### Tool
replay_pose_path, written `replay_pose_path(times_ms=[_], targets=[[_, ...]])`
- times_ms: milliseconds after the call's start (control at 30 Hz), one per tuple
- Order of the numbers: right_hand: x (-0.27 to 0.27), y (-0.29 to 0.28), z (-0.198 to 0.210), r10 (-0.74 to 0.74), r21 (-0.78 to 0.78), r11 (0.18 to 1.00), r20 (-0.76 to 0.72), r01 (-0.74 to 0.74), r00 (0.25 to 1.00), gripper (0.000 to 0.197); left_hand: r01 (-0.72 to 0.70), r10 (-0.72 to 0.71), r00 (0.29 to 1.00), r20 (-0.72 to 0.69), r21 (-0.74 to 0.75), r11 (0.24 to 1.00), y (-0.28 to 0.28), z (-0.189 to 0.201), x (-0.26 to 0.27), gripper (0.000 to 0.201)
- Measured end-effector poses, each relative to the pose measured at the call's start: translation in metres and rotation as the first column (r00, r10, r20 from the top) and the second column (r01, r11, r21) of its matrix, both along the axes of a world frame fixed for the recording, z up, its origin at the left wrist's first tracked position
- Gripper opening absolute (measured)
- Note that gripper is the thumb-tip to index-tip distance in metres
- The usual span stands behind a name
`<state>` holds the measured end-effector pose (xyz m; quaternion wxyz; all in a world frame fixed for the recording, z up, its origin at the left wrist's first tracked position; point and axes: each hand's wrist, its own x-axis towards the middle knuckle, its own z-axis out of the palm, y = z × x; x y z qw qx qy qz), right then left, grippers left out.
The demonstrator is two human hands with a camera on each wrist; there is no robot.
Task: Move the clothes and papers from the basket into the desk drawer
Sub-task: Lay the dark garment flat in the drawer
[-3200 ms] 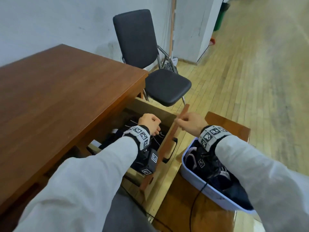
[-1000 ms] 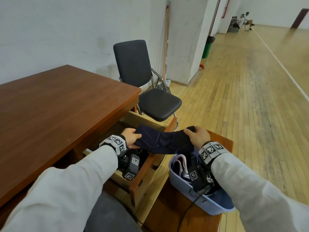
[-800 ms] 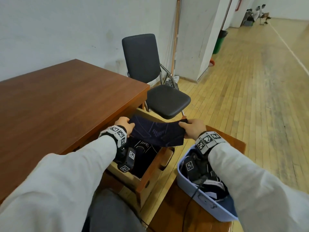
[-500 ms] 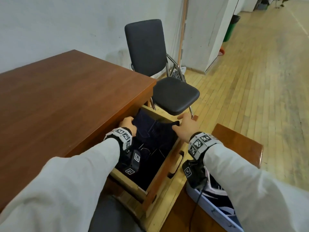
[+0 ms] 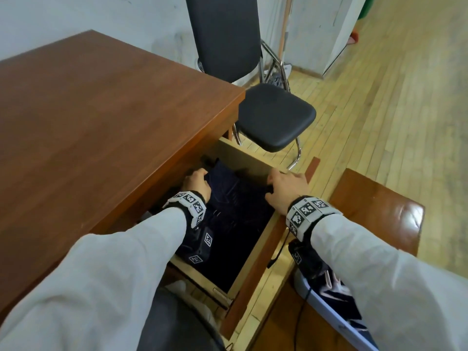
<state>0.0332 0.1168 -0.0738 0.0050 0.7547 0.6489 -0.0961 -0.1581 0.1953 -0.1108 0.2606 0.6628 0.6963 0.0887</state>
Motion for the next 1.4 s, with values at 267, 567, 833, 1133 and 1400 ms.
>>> replay_pose_path(times_ms=[267, 567, 833, 1133, 1400], targets=[[-0.001, 0.004, -0.004, 0.025, -0.058, 0.998, 0.070, -0.021, 0.997, 0.019, -0.003, 0.002, 1.000, -0.003, -0.042, 0.999, -0.002, -0.007, -0.001, 0.037], [-0.002, 0.006, -0.005, 0.047, -0.105, 0.994, 0.121, -0.034, 0.992, 0.019, -0.054, 0.057, 0.997, 0.045, -0.061, 0.997, 0.001, -0.013, 0.001, 0.035], [-0.002, 0.008, -0.007, 0.047, -0.103, 0.994, 0.165, -0.030, 0.985, 0.010, -0.115, 0.117, 0.993, 0.026, -0.067, 0.991, 0.004, -0.021, -0.001, 0.045], [-0.002, 0.006, -0.004, 0.051, -0.071, 0.997, 0.101, -0.044, 0.994, 0.012, -0.172, 0.173, 0.985, 0.017, -0.036, 0.984, -0.006, -0.011, -0.011, 0.040], [0.011, -0.008, 0.034, -0.034, 0.033, 0.998, -0.355, 0.048, 0.934, 0.023, -0.017, 0.032, 0.990, 0.139, -0.109, 0.994, -0.033, 0.037, -0.010, 0.032]])
